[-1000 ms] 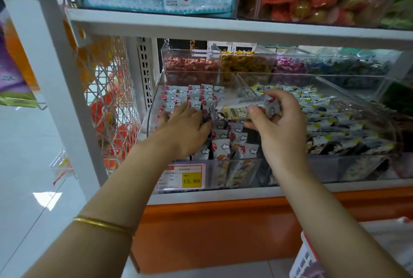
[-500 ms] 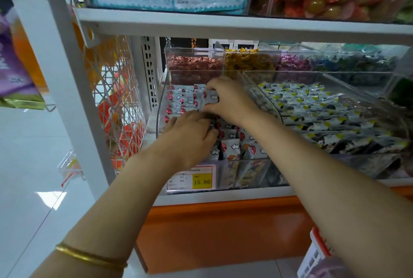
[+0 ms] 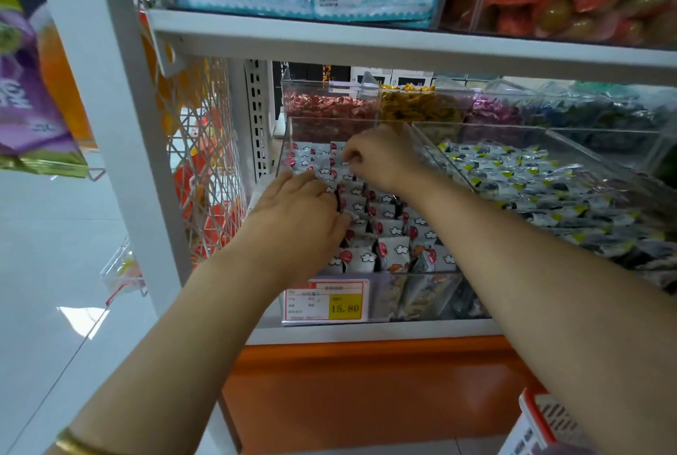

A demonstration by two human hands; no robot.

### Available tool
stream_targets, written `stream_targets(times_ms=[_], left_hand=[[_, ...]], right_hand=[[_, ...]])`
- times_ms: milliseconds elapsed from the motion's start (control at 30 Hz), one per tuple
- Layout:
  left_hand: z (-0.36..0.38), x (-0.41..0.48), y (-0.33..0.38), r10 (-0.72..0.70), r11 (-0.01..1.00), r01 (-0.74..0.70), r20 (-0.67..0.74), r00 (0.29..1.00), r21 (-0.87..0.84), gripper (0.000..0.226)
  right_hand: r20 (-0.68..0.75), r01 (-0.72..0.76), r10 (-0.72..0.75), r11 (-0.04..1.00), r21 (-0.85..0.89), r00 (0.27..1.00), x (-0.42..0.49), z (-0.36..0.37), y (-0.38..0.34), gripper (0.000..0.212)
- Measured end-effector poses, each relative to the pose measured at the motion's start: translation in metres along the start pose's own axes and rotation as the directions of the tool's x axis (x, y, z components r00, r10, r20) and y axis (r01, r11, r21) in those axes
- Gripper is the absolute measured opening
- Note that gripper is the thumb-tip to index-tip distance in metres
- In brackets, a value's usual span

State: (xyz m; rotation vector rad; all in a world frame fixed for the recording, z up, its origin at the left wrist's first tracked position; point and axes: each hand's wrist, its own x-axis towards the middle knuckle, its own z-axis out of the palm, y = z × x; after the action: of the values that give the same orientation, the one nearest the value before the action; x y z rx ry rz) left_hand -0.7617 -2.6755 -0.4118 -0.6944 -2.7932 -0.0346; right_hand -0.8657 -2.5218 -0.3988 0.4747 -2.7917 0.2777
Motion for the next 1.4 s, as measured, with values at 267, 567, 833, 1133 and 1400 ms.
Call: stream_targets(times_ms=[267, 567, 833, 1133, 1400], left_hand=[[-0.004, -0.001, -0.002, 0.007, 0.998, -0.006, 0.006, 1.0, -0.068, 0.045], [-0.011, -0.007, -0.002, -0.062, 0.936, -0.022, -0.226, 0.972, -0.351, 0.03], [-0.021, -0.022, 0.015, -0.31, 0.734, 0.079, -0.229, 0.923, -0.675, 0.046], [-0.026, -0.029, 0.023, -0.384, -0.042, 0.094, 0.103, 0.917, -0.995, 0.025], [-0.026, -0.029, 0.025, -0.456, -0.017, 0.054, 0.056, 0.888, -0.998, 0.035]], right_hand=[[-0.044, 0.035, -0.041, 0.992, -0.118, 0.998, 0.006, 0.003, -0.009, 0.007], [-0.371, 0.023, 0.216, 0.838, 0.545, 0.903, -0.039, -0.02, -0.01, 0.007], [-0.161, 0.064, 0.555, 0.191, 0.979, 0.816, -0.121, -0.037, -0.027, 0.009], [0.131, 0.084, 0.462, -0.417, 0.905, 0.877, -0.154, -0.042, -0.033, 0.013], [0.114, 0.098, 0.384, -0.492, 0.865, 0.916, -0.155, -0.038, -0.032, 0.015]])
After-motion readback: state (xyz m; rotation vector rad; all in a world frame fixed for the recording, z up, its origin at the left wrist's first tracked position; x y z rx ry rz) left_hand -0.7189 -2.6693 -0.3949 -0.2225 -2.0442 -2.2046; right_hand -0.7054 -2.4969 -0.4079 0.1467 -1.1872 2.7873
